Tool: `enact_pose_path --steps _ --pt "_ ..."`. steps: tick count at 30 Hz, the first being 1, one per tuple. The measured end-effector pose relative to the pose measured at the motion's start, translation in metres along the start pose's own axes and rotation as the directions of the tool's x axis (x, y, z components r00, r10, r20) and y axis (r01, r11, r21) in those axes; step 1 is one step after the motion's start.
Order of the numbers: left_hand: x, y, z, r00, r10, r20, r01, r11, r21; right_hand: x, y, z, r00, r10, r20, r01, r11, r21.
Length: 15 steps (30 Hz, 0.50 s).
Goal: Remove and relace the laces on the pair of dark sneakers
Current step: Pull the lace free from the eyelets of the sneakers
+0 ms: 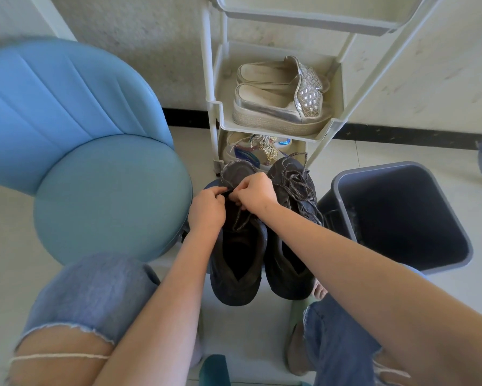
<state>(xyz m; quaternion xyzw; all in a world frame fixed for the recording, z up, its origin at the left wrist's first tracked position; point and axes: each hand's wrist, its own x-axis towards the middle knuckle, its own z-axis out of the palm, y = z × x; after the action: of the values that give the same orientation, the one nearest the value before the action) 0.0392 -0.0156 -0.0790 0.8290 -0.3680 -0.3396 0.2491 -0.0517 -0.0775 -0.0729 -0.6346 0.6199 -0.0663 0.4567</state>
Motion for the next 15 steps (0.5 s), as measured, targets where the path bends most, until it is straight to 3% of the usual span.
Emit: enact_pose_path --steps 6,15 --pt "0.0 0.003 -0.002 1.0 -0.01 0.025 0.01 1.0 0.003 -0.002 0.001 0.008 0.997 -0.038 -0.065 0.033 0.996 -0.082" --pt "0.002 0.002 -0.002 0.999 0.026 0.048 -0.029 0.998 0.058 0.013 0.003 0.006 1.0 0.011 0.003 -0.01 0.994 -0.107"
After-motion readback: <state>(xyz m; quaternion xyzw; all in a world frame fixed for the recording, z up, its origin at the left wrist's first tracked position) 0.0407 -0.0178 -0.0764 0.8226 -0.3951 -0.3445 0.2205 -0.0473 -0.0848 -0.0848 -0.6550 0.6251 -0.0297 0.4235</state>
